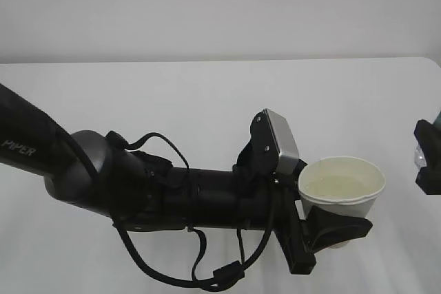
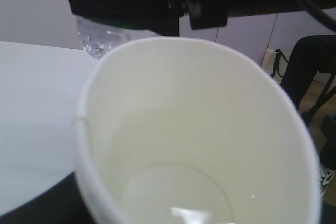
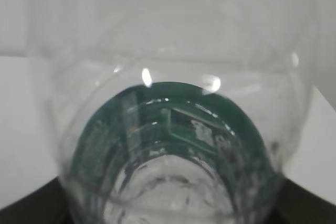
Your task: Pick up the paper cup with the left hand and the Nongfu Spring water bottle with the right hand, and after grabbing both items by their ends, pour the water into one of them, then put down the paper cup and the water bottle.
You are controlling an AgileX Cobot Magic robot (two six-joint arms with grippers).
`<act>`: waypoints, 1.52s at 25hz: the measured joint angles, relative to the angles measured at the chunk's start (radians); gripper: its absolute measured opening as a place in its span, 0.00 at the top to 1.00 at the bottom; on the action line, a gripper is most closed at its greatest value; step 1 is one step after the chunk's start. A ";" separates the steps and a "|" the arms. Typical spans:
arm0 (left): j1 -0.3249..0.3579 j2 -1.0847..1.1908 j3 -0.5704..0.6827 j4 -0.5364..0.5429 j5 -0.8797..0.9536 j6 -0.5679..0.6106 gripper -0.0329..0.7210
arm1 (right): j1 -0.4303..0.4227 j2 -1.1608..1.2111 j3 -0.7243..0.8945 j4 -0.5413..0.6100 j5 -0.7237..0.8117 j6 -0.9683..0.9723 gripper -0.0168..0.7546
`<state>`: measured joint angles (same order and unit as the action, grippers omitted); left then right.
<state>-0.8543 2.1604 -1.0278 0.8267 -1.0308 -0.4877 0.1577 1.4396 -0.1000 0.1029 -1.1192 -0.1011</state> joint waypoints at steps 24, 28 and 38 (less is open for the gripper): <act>0.000 0.000 0.000 -0.018 0.000 0.056 0.39 | 0.000 0.430 -0.290 0.001 -0.004 0.004 0.42; 0.000 0.000 0.000 -0.034 0.000 0.071 0.39 | 0.000 0.495 -0.327 0.001 -0.006 0.004 0.43; 0.004 0.000 0.000 -0.041 0.000 0.073 0.39 | 0.000 0.587 -0.442 0.006 -0.006 0.004 0.44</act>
<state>-0.8507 2.1604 -1.0278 0.7861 -1.0308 -0.4144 0.1577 2.0267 -0.5422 0.1086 -1.1251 -0.0969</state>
